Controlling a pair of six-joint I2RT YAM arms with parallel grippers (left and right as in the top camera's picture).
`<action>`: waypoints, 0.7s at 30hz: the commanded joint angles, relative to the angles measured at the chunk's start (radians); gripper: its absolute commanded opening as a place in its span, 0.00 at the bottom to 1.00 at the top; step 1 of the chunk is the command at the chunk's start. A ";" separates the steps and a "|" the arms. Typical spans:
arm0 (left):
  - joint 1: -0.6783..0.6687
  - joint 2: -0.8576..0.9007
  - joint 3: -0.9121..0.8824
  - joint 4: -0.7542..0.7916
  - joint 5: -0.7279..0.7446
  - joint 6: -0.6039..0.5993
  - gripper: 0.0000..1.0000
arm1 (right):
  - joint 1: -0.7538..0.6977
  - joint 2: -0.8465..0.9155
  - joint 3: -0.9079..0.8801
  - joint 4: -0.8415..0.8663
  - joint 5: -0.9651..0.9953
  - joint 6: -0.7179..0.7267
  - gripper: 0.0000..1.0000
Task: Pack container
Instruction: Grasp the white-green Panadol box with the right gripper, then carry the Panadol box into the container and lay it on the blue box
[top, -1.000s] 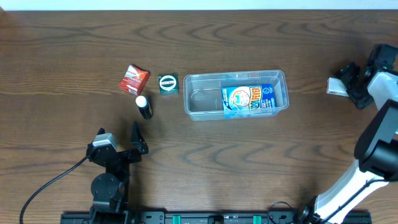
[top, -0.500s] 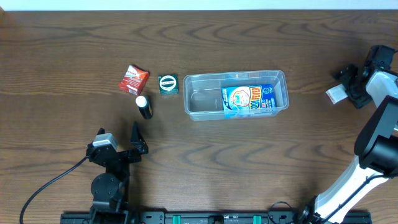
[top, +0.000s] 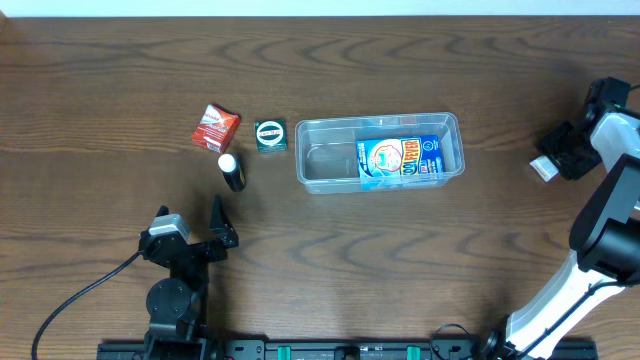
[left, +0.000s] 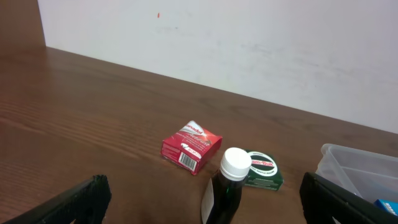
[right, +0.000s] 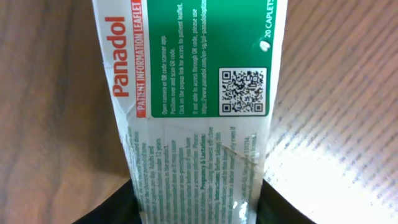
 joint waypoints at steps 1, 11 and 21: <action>0.006 -0.005 -0.022 -0.035 -0.023 -0.002 0.98 | -0.027 0.038 -0.024 -0.051 -0.008 -0.008 0.42; 0.006 -0.005 -0.022 -0.035 -0.023 -0.002 0.98 | -0.035 -0.008 0.041 -0.182 -0.130 -0.099 0.45; 0.006 -0.005 -0.022 -0.035 -0.023 -0.002 0.98 | 0.003 -0.203 0.132 -0.325 -0.216 -0.170 0.38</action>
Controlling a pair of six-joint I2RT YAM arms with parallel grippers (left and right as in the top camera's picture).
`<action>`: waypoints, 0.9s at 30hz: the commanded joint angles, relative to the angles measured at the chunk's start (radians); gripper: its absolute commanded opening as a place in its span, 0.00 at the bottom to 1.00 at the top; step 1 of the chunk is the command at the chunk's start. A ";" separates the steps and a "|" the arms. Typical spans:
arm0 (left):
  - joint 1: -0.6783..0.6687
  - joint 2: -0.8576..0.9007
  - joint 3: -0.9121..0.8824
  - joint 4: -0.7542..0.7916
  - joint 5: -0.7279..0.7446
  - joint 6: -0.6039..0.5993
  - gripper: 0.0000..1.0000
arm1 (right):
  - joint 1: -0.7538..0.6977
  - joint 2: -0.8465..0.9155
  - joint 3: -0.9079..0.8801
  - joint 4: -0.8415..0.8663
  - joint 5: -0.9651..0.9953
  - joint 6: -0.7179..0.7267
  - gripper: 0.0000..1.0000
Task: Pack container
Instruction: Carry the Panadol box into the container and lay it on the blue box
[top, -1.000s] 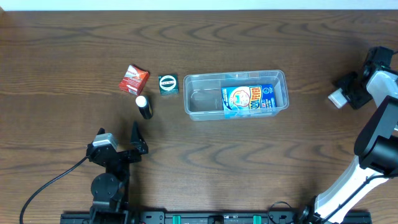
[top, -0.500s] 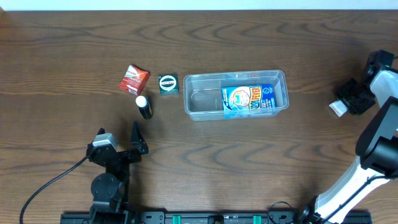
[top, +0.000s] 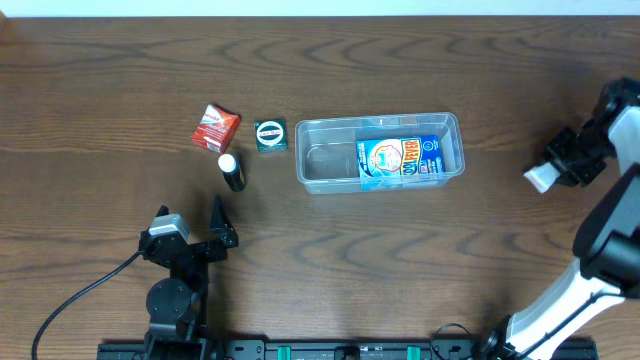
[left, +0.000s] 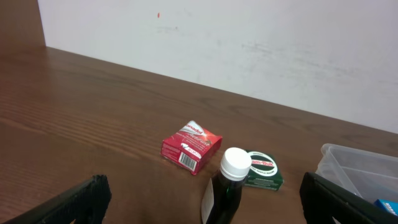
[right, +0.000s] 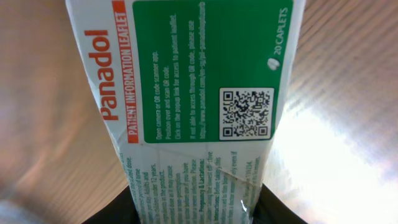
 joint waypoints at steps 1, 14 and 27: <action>0.006 -0.005 -0.022 -0.035 -0.023 -0.002 0.98 | 0.037 -0.140 0.040 -0.018 -0.061 -0.052 0.38; 0.006 -0.005 -0.022 -0.035 -0.023 -0.002 0.98 | 0.351 -0.428 0.040 -0.105 -0.116 -0.069 0.41; 0.006 -0.005 -0.022 -0.035 -0.023 -0.002 0.98 | 0.754 -0.409 -0.026 -0.093 0.114 0.073 0.41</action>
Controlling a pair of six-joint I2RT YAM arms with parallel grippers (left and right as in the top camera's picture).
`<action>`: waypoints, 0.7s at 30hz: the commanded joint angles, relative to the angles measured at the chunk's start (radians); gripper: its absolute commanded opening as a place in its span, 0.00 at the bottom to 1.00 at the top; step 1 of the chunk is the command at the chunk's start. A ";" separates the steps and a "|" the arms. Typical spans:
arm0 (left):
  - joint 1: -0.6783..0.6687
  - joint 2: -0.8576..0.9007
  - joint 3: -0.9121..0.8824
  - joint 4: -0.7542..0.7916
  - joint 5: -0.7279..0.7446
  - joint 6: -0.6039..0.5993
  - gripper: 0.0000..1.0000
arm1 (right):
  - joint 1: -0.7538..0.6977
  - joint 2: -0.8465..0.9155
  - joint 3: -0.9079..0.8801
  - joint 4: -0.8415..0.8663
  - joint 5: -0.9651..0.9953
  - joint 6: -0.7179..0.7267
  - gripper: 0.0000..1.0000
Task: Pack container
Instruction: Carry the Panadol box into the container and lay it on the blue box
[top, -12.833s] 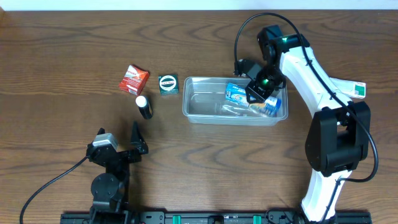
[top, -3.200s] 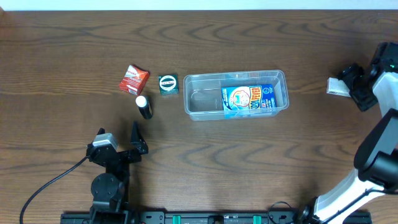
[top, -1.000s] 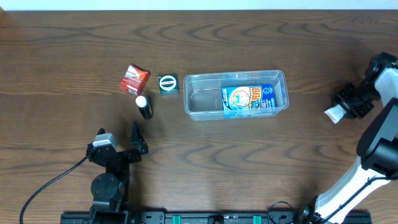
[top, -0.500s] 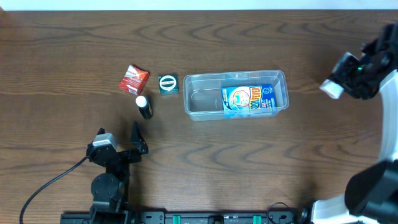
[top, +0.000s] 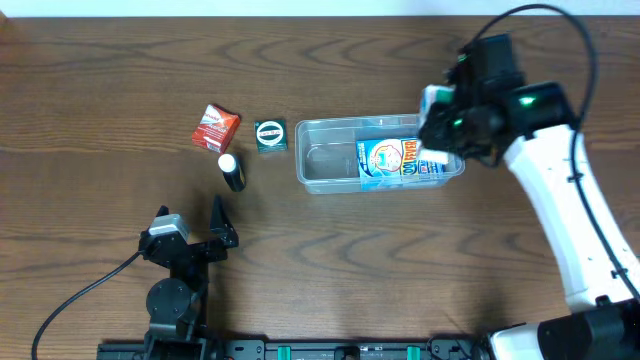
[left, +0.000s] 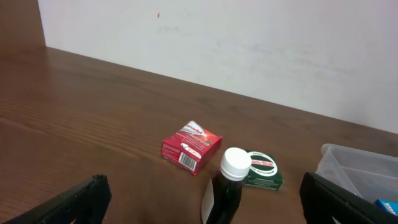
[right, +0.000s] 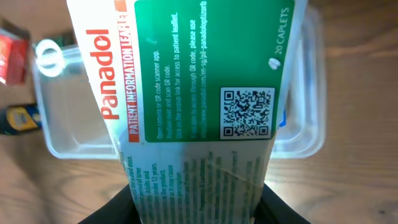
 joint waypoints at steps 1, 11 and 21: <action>0.006 -0.005 -0.022 -0.035 -0.023 -0.002 0.98 | 0.058 0.010 -0.042 0.005 0.122 0.116 0.41; 0.006 -0.005 -0.022 -0.035 -0.023 -0.002 0.98 | 0.127 0.010 -0.232 0.204 0.174 0.510 0.38; 0.006 -0.005 -0.022 -0.035 -0.023 -0.002 0.98 | 0.130 0.012 -0.393 0.370 0.211 0.997 0.35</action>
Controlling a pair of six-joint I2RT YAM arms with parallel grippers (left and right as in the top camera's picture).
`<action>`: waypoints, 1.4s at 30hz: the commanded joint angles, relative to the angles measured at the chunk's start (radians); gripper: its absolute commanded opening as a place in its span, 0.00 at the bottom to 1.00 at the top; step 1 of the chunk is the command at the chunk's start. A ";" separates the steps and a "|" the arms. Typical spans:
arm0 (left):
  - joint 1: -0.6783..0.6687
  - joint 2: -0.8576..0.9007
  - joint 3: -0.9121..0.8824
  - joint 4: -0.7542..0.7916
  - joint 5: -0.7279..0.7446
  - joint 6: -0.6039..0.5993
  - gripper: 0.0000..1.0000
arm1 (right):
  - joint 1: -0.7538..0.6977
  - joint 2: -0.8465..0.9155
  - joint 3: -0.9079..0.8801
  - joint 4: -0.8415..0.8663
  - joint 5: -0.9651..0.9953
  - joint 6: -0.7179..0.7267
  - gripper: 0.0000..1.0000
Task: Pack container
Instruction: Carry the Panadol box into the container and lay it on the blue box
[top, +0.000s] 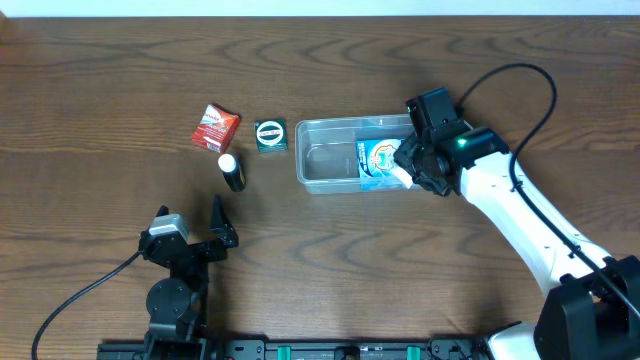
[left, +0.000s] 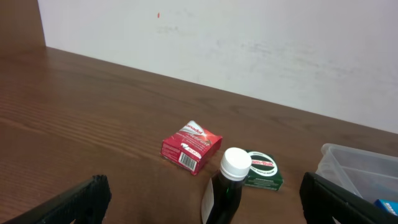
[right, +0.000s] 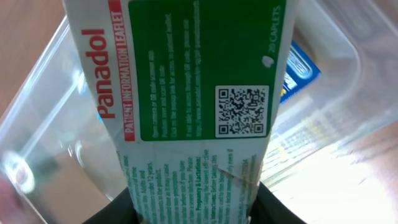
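A clear plastic container (top: 325, 160) lies mid-table with a blue packet (top: 385, 158) in its right half. My right gripper (top: 408, 170) is shut on a green and white Panadol box (right: 193, 118), held over the container's right part (right: 323, 106). A red box (top: 215, 127), a green Zam-Buk box (top: 270, 134) and a dark bottle with a white cap (top: 231, 171) stand left of the container. They also show ahead of my left gripper (left: 202, 205): the red box (left: 191, 147), the bottle (left: 227, 186) and the green box (left: 262, 170). That gripper is open and holds nothing.
The left arm's base (top: 175, 265) sits near the front edge at the left, with a black cable running off left. The right arm (top: 520, 215) reaches in from the front right, its cable looping above. A white wall (left: 249, 43) backs the table.
My right gripper has moved left and toward the front with the Panadol box, from the container's right end to above its right half. The left gripper has not moved.
My right gripper held the Panadol box far out at the table's right edge at the first two moments. Then it was above the container's right end, and now over the blue packet's side of the container. Nothing on the left has shifted.
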 joint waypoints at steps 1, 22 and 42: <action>0.006 -0.005 -0.022 -0.035 -0.023 -0.002 0.98 | 0.010 0.004 -0.029 0.003 0.051 0.315 0.34; 0.006 -0.005 -0.022 -0.035 -0.023 -0.002 0.98 | 0.030 0.004 -0.035 0.115 0.142 0.524 0.56; 0.006 -0.005 -0.022 -0.035 -0.023 -0.002 0.98 | 0.026 -0.005 -0.029 0.245 0.040 -0.391 0.64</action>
